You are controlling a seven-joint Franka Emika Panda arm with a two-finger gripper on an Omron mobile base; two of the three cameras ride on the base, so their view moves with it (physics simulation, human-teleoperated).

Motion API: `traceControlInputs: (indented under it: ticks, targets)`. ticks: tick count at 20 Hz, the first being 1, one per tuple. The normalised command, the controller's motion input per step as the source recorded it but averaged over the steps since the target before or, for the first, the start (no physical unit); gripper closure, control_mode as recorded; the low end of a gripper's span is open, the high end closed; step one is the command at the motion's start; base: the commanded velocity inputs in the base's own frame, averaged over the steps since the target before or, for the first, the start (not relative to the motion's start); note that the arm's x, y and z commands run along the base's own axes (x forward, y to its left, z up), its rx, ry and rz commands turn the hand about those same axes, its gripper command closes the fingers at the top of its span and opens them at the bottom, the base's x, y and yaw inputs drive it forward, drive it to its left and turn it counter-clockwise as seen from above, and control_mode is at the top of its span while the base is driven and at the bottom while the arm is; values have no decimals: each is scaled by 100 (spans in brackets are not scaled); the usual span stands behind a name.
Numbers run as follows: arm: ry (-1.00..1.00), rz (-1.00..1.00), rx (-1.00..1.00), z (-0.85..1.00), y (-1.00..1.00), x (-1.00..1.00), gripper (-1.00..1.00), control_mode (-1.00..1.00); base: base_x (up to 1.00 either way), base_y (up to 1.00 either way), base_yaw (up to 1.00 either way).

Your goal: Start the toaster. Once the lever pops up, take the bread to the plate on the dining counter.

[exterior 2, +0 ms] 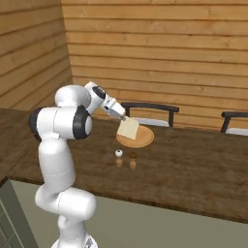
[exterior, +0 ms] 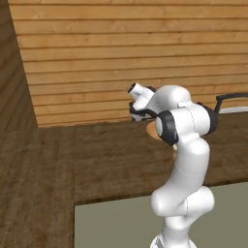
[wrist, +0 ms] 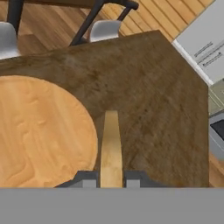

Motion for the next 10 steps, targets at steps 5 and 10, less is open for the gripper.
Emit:
traceControlInputs:
  ticks: [5,10]
  targets:
    - [7,0,0,-59,-23,19,100,-100,0,0,0]
    - [7,0,0,-40,-11,33,100,-100,0,0,0]
